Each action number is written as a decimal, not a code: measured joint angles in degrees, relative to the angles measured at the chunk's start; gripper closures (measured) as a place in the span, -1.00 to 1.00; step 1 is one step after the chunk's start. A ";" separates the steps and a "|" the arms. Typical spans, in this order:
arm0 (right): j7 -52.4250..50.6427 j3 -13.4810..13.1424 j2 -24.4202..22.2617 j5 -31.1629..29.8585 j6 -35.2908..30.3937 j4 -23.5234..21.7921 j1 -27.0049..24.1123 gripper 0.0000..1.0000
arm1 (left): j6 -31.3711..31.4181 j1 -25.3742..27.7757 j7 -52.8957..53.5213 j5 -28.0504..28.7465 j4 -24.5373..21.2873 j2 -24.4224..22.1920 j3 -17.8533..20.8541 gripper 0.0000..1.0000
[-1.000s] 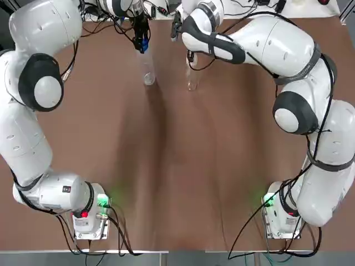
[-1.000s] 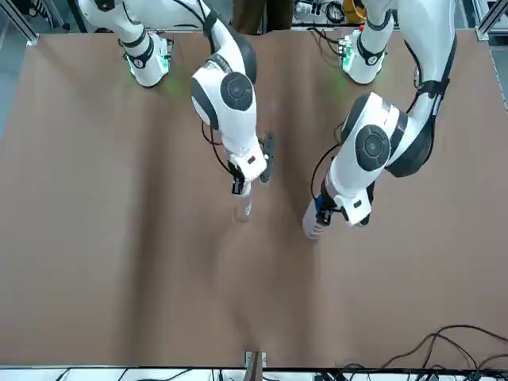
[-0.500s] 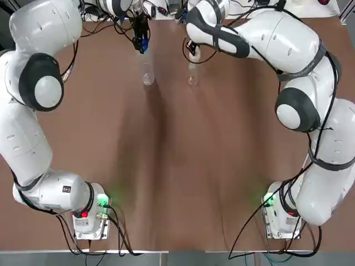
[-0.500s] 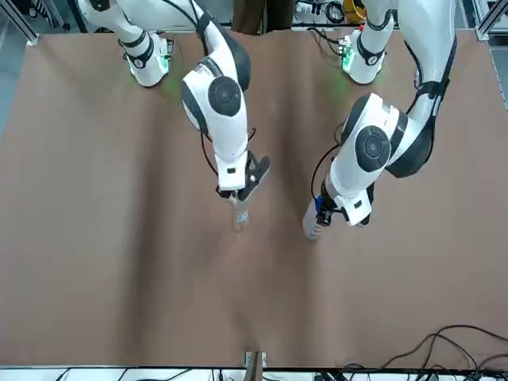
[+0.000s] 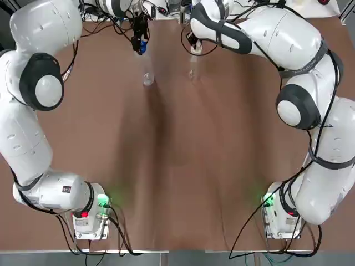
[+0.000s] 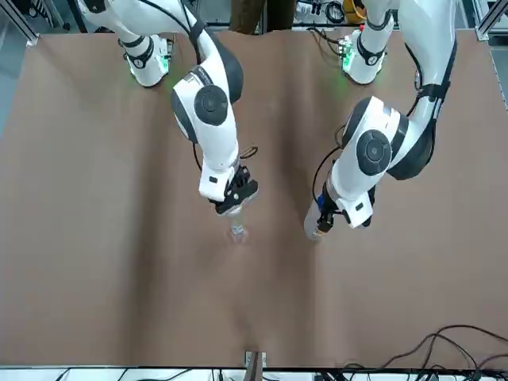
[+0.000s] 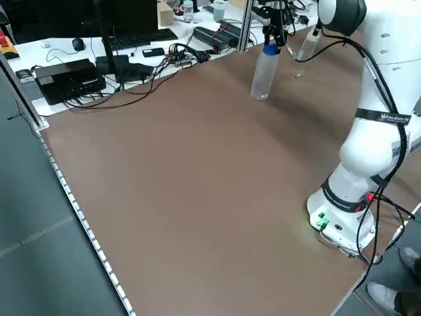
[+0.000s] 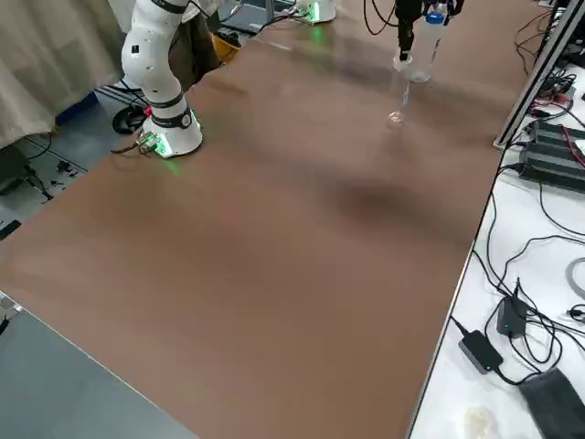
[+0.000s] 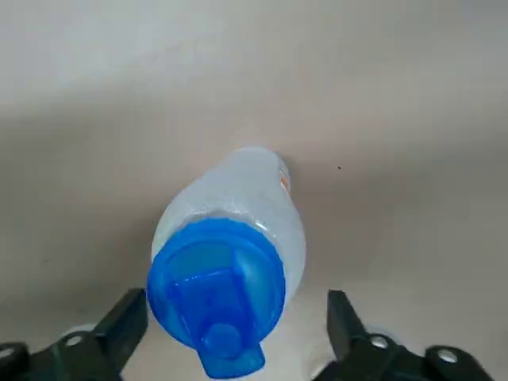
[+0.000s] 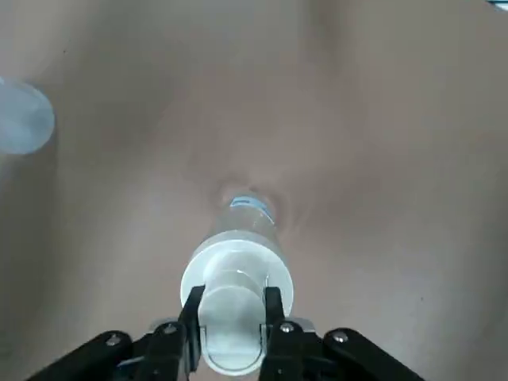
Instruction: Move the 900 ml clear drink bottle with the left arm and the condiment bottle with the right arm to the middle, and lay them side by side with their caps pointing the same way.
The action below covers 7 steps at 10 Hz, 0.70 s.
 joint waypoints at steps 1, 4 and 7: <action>4.54 0.01 0.31 0.10 1.06 0.00 0.00 0.32 | 0.00 -0.03 0.00 0.00 0.20 0.00 0.00 -1.00; 11.92 0.27 0.42 0.23 1.20 0.00 0.75 0.32 | -0.88 -0.01 0.47 0.00 1.39 -0.78 -0.01 -1.00; 12.95 0.47 2.78 0.29 -4.10 4.66 2.60 0.32 | -6.30 0.65 3.48 -0.01 2.01 -3.67 0.02 -1.00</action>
